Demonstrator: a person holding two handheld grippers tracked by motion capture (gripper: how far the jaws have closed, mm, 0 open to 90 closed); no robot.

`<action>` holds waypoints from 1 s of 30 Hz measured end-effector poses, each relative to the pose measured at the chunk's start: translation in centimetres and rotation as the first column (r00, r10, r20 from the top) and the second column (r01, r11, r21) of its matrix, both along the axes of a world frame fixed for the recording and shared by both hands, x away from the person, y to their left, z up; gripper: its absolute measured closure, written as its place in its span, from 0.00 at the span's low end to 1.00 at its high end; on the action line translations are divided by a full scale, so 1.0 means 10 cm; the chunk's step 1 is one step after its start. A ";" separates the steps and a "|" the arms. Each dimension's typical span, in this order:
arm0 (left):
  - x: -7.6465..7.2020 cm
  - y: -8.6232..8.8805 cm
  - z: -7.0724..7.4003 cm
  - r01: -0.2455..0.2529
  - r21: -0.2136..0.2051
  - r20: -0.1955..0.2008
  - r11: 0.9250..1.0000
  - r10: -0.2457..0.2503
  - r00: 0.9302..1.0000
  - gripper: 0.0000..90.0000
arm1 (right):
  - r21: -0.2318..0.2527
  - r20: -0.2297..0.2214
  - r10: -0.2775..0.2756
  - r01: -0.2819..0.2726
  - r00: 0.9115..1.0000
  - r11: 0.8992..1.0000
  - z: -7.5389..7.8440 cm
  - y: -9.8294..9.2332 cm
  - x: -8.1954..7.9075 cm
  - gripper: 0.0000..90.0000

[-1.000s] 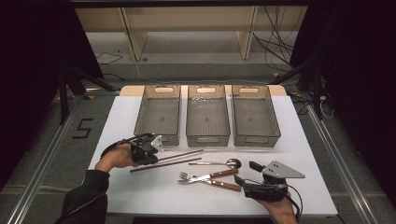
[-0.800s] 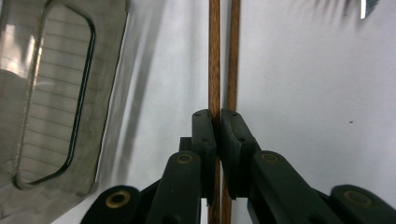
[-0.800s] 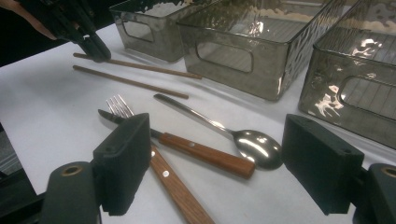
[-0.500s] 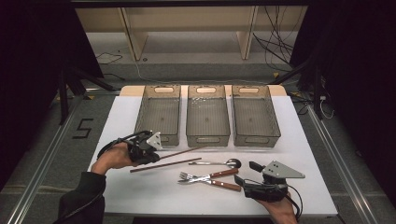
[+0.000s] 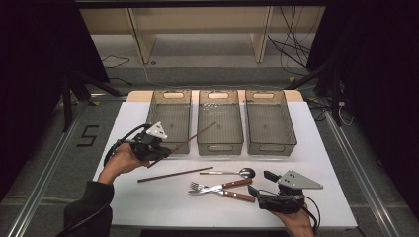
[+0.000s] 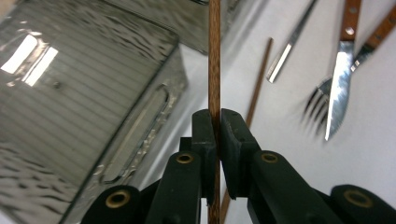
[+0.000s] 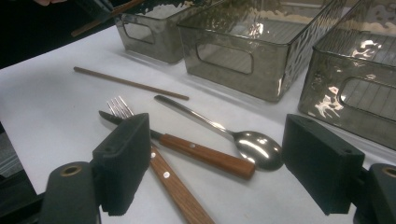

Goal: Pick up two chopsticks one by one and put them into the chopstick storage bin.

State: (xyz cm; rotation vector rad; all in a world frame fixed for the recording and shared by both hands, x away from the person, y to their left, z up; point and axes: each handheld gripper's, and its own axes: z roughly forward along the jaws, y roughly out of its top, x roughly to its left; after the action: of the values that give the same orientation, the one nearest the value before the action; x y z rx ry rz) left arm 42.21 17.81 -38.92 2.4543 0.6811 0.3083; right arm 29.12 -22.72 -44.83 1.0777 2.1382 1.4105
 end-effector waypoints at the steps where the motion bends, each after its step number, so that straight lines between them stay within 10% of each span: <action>1: 0.02 0.01 0.01 -0.016 -0.004 0.001 1.000 0.016 1.000 0.94 | 0.000 0.000 0.000 0.000 1.000 1.000 0.00 0.00 0.00 0.28; 10: 0.24 0.10 0.07 -0.113 -0.022 -0.004 0.993 0.113 0.994 0.94 | 0.004 -0.002 0.000 0.000 1.000 1.000 0.00 0.00 0.00 0.28; 30: 0.76 0.24 0.10 -0.322 -0.086 -0.030 0.943 0.321 0.947 0.94 | 0.007 -0.006 0.002 -0.002 1.000 1.000 0.00 -0.01 0.00 0.28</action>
State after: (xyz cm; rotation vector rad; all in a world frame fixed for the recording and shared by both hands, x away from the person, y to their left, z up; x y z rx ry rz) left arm 49.84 20.23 -37.94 2.2574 1.0828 0.3746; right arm 29.13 -22.82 -44.85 1.0842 2.1401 1.4184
